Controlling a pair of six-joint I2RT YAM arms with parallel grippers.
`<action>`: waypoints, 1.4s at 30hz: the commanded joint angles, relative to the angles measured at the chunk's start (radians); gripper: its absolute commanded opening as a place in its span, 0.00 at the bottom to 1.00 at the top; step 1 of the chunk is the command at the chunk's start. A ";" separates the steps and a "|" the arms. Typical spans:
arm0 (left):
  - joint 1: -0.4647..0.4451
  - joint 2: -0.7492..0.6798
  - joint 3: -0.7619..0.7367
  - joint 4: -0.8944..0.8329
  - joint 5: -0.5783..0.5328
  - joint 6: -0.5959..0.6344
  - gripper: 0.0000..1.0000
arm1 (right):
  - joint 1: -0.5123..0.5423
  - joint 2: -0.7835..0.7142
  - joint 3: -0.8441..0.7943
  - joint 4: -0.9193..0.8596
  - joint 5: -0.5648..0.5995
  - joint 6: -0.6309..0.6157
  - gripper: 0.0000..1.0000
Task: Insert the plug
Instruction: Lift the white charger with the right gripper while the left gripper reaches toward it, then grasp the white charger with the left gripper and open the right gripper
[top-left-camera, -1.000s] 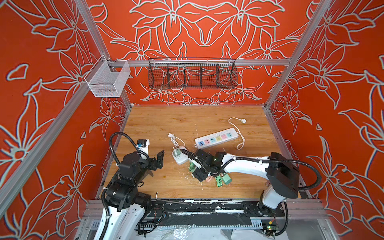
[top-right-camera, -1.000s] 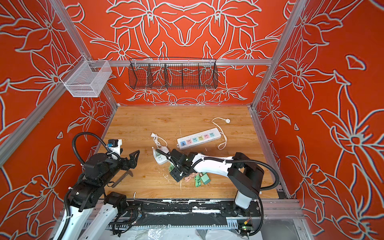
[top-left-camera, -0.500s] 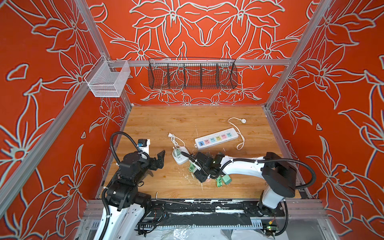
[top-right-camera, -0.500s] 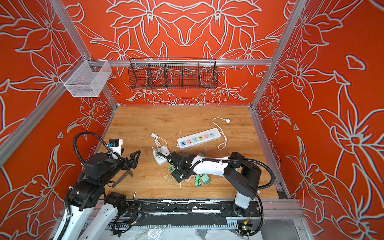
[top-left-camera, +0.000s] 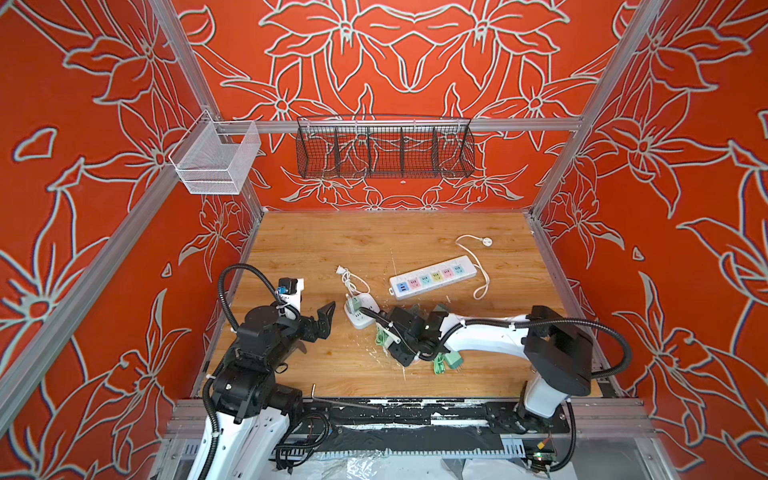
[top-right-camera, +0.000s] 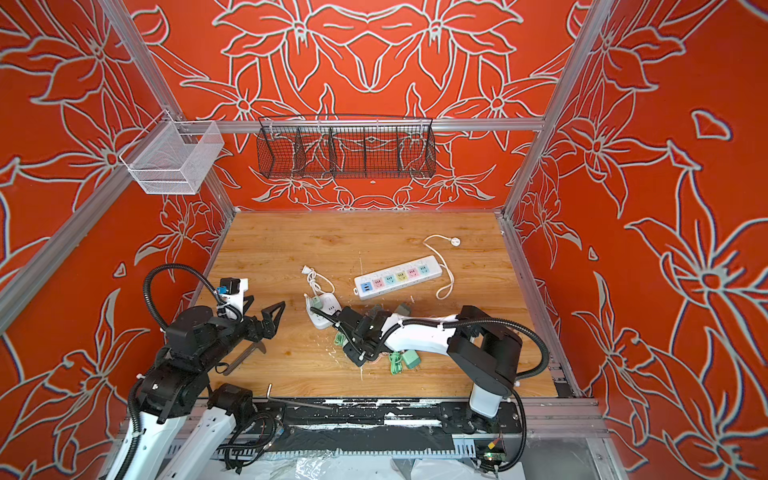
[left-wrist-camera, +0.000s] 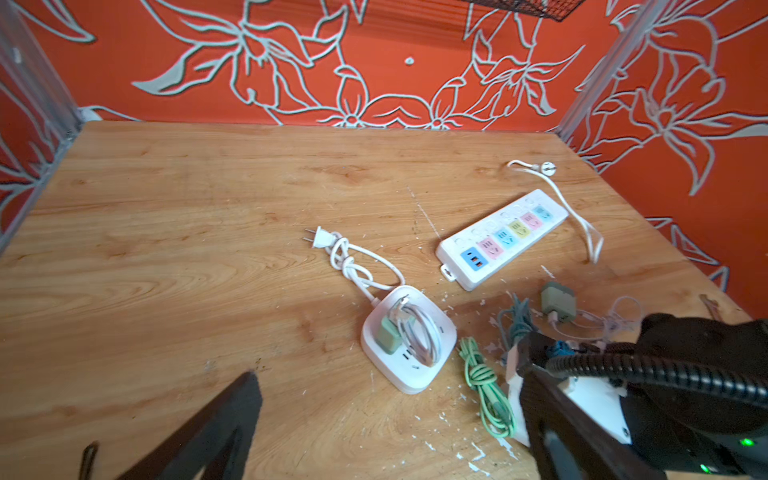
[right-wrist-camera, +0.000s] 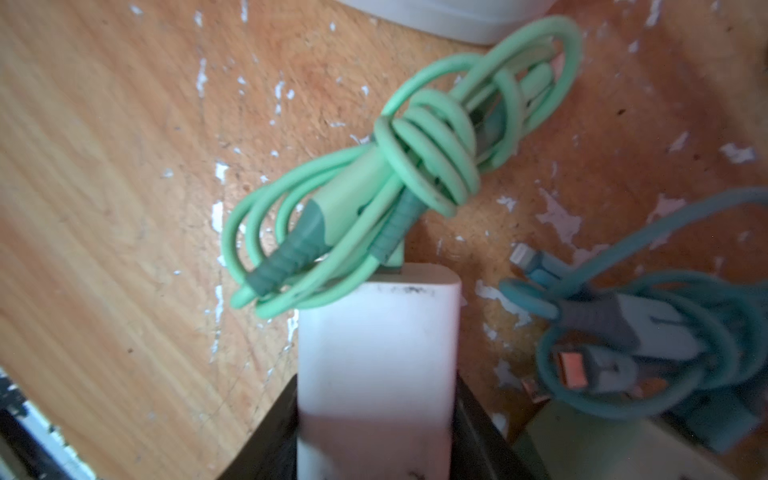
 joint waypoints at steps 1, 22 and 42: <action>0.005 0.001 0.040 0.034 0.136 0.001 0.97 | 0.012 -0.115 -0.002 0.064 0.028 -0.036 0.31; 0.001 0.251 0.224 -0.137 0.763 0.039 0.95 | 0.046 -0.475 -0.199 0.428 0.063 -0.257 0.24; -0.096 0.426 0.249 -0.210 0.629 0.083 0.79 | 0.210 -0.415 -0.098 0.465 0.311 -0.388 0.23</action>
